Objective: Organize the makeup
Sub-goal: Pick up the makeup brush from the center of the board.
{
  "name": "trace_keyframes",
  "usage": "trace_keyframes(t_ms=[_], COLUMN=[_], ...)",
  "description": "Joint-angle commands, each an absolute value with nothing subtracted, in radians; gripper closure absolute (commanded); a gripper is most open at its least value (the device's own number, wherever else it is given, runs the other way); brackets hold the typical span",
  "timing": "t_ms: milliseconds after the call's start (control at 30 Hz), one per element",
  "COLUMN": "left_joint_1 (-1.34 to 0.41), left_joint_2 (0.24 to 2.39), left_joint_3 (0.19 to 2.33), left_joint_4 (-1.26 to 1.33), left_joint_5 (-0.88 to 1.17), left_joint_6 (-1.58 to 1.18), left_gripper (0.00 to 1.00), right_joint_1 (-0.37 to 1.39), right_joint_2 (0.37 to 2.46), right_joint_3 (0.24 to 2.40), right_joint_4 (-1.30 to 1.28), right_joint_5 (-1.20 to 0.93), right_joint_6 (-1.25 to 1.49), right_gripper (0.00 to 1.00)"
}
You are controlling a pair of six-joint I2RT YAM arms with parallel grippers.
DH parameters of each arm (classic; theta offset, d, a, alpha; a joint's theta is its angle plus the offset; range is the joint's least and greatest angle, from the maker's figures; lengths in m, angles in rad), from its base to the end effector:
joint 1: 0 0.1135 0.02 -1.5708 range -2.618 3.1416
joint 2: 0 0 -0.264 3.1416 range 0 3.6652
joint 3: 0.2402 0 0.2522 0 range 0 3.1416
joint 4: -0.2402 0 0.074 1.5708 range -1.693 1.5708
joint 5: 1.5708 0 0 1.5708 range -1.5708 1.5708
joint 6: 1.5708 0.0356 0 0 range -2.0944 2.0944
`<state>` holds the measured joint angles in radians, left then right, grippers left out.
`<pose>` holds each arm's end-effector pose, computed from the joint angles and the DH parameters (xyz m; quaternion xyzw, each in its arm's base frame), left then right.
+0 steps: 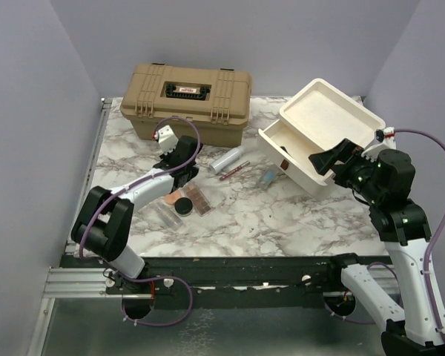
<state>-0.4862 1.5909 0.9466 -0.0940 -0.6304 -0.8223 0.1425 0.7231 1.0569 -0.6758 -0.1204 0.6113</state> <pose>0.3044 -0.1371 0.2091 -0.2690 0.8363 -0.0090 0.4776 0.1349 0.0237 0.3885 0.1557 0.8014 0.2575 0.5169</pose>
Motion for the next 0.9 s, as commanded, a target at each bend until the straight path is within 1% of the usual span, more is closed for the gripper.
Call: trace_keyframes(t_ms=[0, 333, 533, 667, 867], left_joint_1=[-0.489, -0.49, -0.489, -0.491, -0.492], left_joint_2=[1.49, 1.322, 1.27, 1.218, 1.115], left_joint_3=[0.881, 0.808, 0.777, 0.729, 0.701], left_joint_4=[-0.08, -0.046, -0.026, 0.035, 0.083], left_joint_5=[-0.552, -0.435, -0.333, -0.25, -0.131], left_joint_6=[-0.81, -0.732, -0.702, -0.693, -0.616], left_gripper=[1.0, 1.0, 1.0, 1.0, 1.0], right_joint_1=[0.146, 0.146, 0.146, 0.145, 0.146], right_joint_2=[0.71, 0.712, 0.735, 0.745, 0.744], right_joint_3=[1.047, 1.036, 1.058, 1.076, 1.051], right_joint_4=[-0.63, -0.546, -0.564, -0.581, -0.523], right_joint_5=[-0.192, -0.399, -0.436, -0.438, -0.5], right_joint_6=[0.583, 0.534, 0.524, 0.523, 0.576], right_gripper=[0.0, 0.0, 0.0, 0.0, 0.0])
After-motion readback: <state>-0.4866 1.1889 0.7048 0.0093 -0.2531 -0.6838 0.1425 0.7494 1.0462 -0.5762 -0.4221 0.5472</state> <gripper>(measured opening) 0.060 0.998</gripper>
